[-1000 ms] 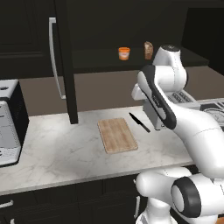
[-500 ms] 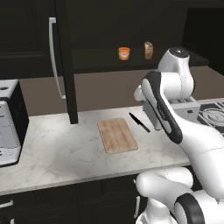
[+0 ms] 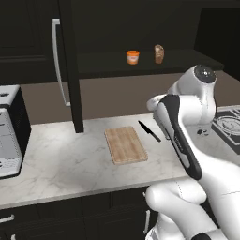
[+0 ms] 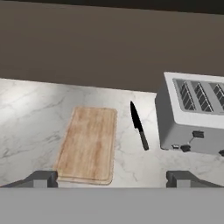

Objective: Pick the bread, place it on the cutting board, pick the jam, place it on the counter, and close the cabinet.

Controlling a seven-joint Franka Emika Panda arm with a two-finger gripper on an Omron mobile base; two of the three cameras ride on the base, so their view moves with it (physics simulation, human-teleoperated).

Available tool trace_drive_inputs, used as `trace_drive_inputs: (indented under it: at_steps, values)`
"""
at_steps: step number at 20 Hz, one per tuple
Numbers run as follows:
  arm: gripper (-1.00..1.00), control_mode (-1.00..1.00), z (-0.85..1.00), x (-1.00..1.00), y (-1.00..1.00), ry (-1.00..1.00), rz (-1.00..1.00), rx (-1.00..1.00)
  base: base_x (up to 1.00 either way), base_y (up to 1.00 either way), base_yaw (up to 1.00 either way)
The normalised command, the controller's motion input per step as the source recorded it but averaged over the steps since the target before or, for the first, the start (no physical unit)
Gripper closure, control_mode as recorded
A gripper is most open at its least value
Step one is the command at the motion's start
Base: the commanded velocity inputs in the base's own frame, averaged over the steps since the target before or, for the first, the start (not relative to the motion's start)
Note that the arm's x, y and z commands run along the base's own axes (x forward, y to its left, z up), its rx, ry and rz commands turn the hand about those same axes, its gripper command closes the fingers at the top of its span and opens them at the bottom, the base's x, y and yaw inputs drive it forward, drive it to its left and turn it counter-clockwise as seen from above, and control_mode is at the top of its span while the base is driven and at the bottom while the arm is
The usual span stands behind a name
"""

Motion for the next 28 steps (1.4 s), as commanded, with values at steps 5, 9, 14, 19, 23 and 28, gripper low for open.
trace_drive_inputs:
  at_steps: [5,9,14,19,23,28]
  values:
    - [-1.0,-1.0,0.32,0.0,-0.07,-0.11,0.0,0.0,0.0,0.0,0.0]
    - [-1.0,-1.0,0.43,0.0,-0.01,-0.04,-0.01,0.0,0.0,0.0,0.0]
    - [-1.0,-1.0,0.5,0.0,0.0,0.0,-0.01,0.0,0.0,0.0,0.0]
    - [-1.0,-1.0,0.51,0.0,0.0,0.0,-0.04,0.0,0.0,0.0,0.0]
    - [-1.0,-1.0,0.4,0.0,-0.08,0.0,-0.06,0.02,0.0,0.0,0.0]
    - [-1.0,-1.0,0.28,0.01,-0.12,0.0,-0.07,0.04,0.0,0.0,0.0]
